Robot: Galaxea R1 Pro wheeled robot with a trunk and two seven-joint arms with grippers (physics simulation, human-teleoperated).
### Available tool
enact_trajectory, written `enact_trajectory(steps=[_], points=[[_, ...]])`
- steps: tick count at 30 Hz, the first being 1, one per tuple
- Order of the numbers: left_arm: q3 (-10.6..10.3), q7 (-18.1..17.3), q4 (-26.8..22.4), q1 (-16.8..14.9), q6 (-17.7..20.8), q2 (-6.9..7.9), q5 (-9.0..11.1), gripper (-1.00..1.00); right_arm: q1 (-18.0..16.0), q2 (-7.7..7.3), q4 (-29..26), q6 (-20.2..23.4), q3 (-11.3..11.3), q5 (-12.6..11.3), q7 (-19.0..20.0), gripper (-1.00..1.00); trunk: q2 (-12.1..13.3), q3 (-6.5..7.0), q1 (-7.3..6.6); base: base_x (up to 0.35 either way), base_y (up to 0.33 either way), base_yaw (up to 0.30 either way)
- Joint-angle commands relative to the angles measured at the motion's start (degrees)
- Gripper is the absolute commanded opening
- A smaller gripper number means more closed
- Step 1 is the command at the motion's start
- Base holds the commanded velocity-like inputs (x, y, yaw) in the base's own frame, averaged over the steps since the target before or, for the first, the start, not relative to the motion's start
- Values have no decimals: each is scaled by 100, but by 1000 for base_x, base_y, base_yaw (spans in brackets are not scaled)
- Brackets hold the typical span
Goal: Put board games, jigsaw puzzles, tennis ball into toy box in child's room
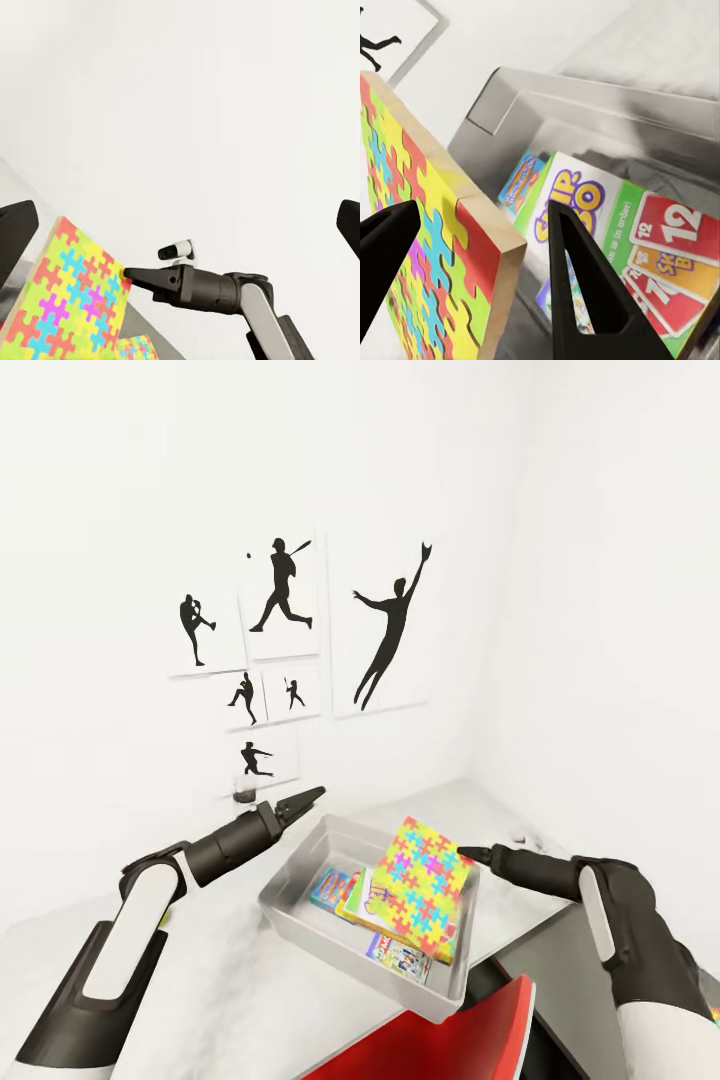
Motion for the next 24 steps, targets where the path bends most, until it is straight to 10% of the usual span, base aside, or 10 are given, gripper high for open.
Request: enact_trajectory(steps=[1, 6, 24], points=[[31, -32, 0, 0, 25, 22, 13, 100, -150, 6, 213, 46, 67, -46, -118, -100, -14, -14, 4, 0, 0, 0], [140, -236, 0, 22, 45, 95, 33, 100, -1155, 26, 1666, 46, 372, -21, -498, -100, -14, -14, 4, 0, 0, 0], [136, -280, 0, 25, 46, 79, 37, 100, -1399, 366, 2036, 46, 1231, -6, -676, -100, -14, -14, 4, 0, 0, 0]])
